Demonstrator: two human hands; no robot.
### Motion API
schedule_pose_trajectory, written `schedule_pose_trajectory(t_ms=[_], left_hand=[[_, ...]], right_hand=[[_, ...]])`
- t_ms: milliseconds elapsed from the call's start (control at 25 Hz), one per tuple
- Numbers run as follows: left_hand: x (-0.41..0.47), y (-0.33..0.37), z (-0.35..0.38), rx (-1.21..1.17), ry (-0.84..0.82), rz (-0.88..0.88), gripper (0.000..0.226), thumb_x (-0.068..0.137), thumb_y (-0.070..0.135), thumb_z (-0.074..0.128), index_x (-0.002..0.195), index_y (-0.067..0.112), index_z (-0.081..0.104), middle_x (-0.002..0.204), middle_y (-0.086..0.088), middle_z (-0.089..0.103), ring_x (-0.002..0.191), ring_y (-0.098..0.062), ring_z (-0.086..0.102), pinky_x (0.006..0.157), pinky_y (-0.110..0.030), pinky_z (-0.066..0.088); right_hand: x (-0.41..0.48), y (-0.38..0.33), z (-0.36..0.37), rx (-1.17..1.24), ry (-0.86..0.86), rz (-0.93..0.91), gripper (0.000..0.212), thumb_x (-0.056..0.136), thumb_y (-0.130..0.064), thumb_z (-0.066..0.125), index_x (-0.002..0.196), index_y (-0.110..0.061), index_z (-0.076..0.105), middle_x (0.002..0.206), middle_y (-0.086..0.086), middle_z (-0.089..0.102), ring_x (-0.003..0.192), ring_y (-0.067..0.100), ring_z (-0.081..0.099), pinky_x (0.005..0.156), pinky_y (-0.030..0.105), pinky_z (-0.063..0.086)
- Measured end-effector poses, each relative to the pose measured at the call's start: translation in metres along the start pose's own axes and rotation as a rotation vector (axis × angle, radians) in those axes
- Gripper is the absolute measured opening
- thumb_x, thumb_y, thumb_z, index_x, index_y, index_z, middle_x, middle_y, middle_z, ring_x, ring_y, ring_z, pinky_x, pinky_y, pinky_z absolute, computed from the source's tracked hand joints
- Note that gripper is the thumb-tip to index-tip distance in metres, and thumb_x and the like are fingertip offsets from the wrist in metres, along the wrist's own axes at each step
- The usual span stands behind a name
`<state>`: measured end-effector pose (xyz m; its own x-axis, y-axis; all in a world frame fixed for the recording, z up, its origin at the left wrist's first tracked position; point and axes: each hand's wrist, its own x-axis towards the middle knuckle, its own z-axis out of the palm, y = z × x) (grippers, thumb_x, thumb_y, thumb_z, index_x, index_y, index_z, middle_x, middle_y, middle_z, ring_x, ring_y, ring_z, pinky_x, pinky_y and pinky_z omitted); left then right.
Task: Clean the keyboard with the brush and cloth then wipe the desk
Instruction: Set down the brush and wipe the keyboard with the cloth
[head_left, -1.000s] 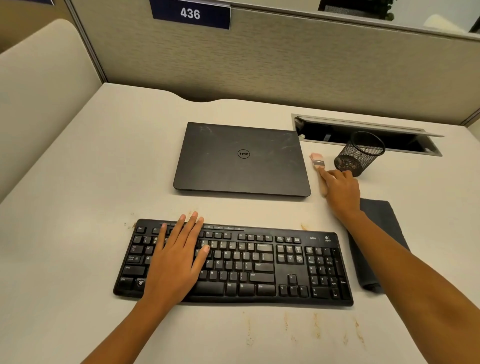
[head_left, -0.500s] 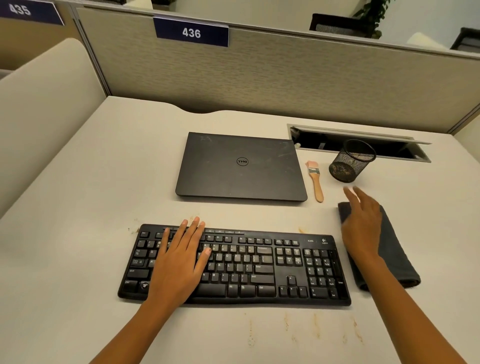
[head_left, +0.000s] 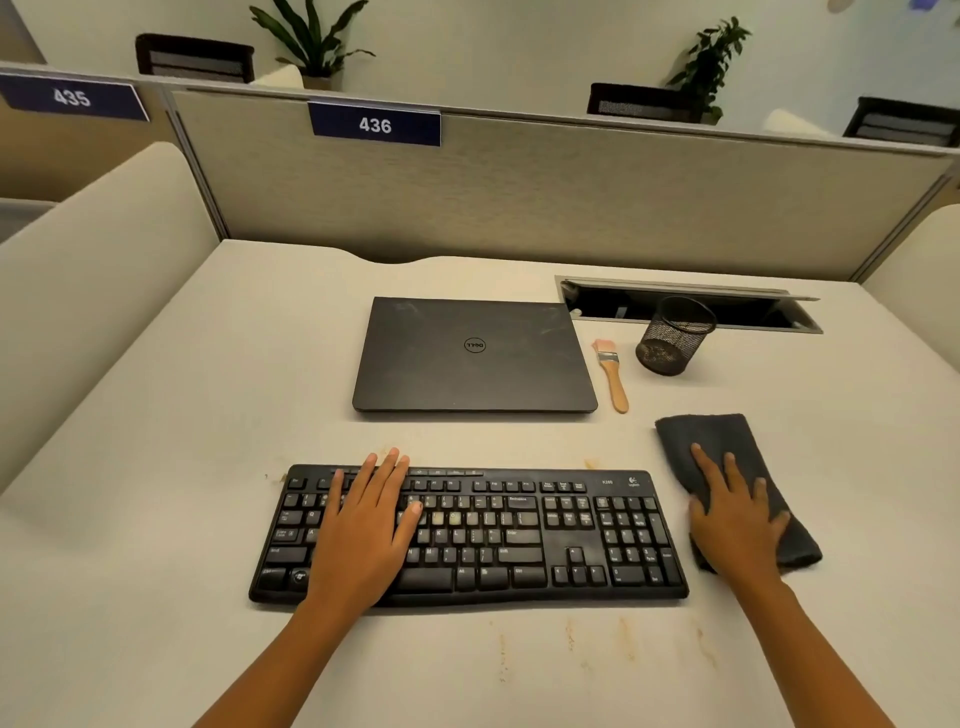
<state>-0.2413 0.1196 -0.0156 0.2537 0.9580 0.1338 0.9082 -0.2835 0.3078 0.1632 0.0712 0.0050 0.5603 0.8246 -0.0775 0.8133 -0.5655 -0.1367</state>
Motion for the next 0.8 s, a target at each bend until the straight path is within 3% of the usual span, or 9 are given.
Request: schedule_pose_trajectory(t_ms=[80,160,280,400,480,640,720,800], left_hand=[[0.000,0.000,0.000,-0.005,-0.002,0.000,0.079,0.091,0.066,-0.009,0.155,0.025,0.014,0.160,0.012,0.010,0.148,-0.006,0.001,0.121,-0.039,-0.003],[0.000,0.001,0.000,-0.006,0.005,0.004,0.082,0.089,0.068,-0.012,0.154,0.024,0.013,0.160,0.012,0.009,0.148,-0.006,0.000,0.121,-0.039,-0.002],[0.002,0.001,-0.002,-0.016,-0.012,0.002,0.085,0.086,0.070,-0.010,0.155,0.025,0.012,0.160,0.012,0.007,0.146,-0.004,-0.005,0.120,-0.037,-0.007],[0.003,0.000,-0.012,-0.141,-0.056,-0.022,0.080,0.087,0.066,0.007,0.155,0.025,0.017,0.161,0.009,0.016,0.148,-0.005,0.000,0.118,-0.032,-0.010],[0.000,-0.003,-0.023,-0.228,-0.031,-0.057,0.064,0.098,0.053,0.034,0.154,0.024,0.022,0.159,0.003,0.028,0.149,-0.010,0.012,0.118,-0.032,-0.007],[-0.017,-0.024,-0.036,-0.276,0.150,-0.158,0.056,0.098,0.024,0.055,0.150,0.019,0.034,0.153,-0.004,0.040,0.147,-0.020,0.024,0.120,-0.037,0.000],[-0.027,-0.042,-0.038,-0.244,0.161,-0.208,0.056,0.098,0.022,0.053,0.150,0.017,0.033,0.155,-0.004,0.036,0.148,-0.021,0.021,0.120,-0.040,-0.002],[-0.037,-0.061,-0.040,-0.213,0.166,-0.268,0.055,0.100,0.026,0.049,0.152,0.018,0.032,0.158,-0.001,0.029,0.149,-0.019,0.016,0.120,-0.041,-0.004]], right_hand=[[-0.002,-0.002,-0.006,-0.030,0.034,-0.024,0.066,0.096,-0.010,0.045,0.152,-0.035,0.019,0.159,0.010,0.020,0.141,0.043,0.023,0.109,0.061,0.026],[-0.006,0.000,-0.014,0.021,0.118,-0.061,0.066,0.089,0.006,0.046,0.148,-0.023,0.034,0.149,0.020,0.037,0.124,0.047,0.044,0.096,0.057,0.044],[-0.015,-0.002,-0.028,0.154,0.288,-0.062,0.066,0.081,0.018,0.048,0.140,-0.013,0.046,0.131,0.026,0.052,0.096,0.046,0.058,0.078,0.052,0.051],[-0.038,-0.021,-0.042,0.193,0.464,-0.144,0.068,0.076,0.021,0.052,0.136,-0.011,0.050,0.129,0.023,0.055,0.090,0.043,0.060,0.071,0.048,0.053],[-0.062,-0.041,-0.045,0.224,0.532,-0.237,0.063,0.078,0.017,0.054,0.134,-0.012,0.054,0.127,0.019,0.058,0.091,0.040,0.061,0.069,0.046,0.055],[-0.106,-0.079,-0.030,0.321,0.463,-0.412,0.058,0.080,0.012,0.059,0.130,-0.017,0.059,0.125,0.011,0.063,0.095,0.032,0.065,0.075,0.043,0.059],[-0.116,-0.085,-0.017,0.334,0.364,-0.495,0.060,0.076,0.009,0.066,0.128,-0.021,0.059,0.124,0.011,0.064,0.099,0.032,0.065,0.083,0.045,0.057],[-0.115,-0.090,-0.010,0.217,0.182,-0.540,0.061,0.074,-0.014,0.067,0.130,-0.031,0.051,0.137,0.009,0.054,0.120,0.038,0.054,0.100,0.054,0.043]])
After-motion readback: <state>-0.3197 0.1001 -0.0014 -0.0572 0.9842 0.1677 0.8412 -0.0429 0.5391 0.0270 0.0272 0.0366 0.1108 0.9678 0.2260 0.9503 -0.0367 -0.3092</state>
